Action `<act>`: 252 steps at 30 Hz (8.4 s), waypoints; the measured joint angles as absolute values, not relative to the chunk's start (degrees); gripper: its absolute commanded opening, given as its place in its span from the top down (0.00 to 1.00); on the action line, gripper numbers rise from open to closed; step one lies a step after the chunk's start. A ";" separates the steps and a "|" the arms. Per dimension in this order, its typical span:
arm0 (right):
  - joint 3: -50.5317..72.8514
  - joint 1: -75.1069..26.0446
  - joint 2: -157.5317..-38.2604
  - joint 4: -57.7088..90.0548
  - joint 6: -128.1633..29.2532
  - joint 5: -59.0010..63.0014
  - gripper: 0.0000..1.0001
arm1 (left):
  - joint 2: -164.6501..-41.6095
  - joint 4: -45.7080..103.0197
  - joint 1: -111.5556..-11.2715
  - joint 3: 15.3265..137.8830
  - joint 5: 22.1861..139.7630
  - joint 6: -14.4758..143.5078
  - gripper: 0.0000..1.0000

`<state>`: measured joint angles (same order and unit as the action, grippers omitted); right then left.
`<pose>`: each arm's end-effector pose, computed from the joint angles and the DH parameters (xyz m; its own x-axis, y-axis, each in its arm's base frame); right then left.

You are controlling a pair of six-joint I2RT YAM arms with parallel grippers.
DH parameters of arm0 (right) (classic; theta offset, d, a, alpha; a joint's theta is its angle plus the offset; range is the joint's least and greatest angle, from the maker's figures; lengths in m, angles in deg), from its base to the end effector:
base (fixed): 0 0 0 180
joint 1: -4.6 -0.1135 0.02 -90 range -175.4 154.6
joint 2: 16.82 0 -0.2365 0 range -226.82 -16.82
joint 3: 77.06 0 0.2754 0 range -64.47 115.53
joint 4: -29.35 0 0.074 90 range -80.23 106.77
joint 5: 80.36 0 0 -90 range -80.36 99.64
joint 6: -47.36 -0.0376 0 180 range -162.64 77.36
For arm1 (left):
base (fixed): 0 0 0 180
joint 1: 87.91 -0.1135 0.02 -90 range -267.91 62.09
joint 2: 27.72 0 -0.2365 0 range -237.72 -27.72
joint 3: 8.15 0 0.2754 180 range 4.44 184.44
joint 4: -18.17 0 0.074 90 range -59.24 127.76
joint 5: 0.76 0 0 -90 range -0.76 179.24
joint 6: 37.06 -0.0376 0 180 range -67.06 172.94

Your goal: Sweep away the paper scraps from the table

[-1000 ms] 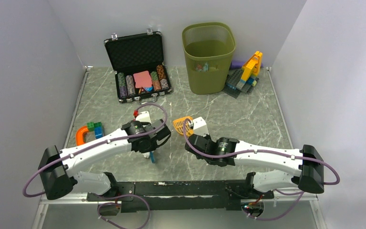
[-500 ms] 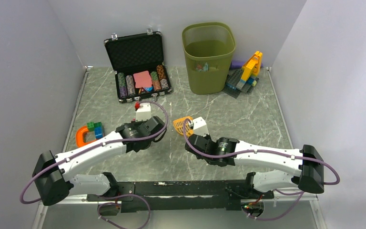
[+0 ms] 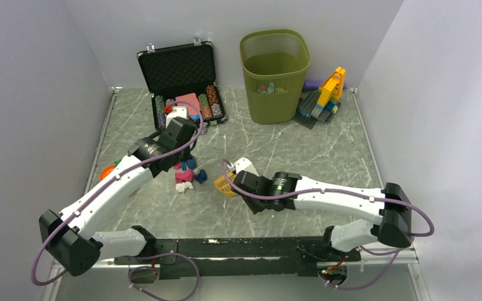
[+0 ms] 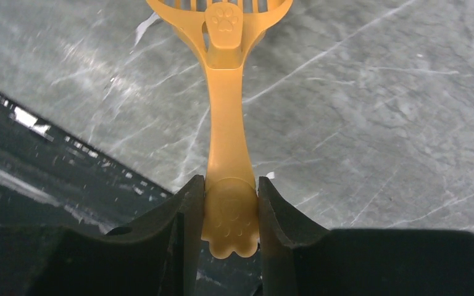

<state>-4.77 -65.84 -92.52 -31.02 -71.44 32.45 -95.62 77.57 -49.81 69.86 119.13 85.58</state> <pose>0.1090 0.2632 0.2288 -0.6540 -0.5143 -0.5547 -0.5662 0.8191 -0.0919 0.2254 -0.1529 0.3002 -0.6529 -0.0823 -0.7530 -0.0866 0.9957 -0.0337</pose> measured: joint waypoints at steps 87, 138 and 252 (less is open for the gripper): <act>6.35 -59.94 -110.53 -32.57 -52.79 15.05 1.00 | -115.21 96.69 -73.70 84.95 96.39 64.23 1.00; 20.74 -59.70 -126.50 -36.81 -48.64 16.58 1.00 | -117.70 91.88 -66.44 83.35 81.55 55.40 1.00; -13.76 -58.89 -97.70 -5.76 -54.65 21.45 1.00 | -94.09 81.96 -80.41 69.65 81.51 62.89 1.00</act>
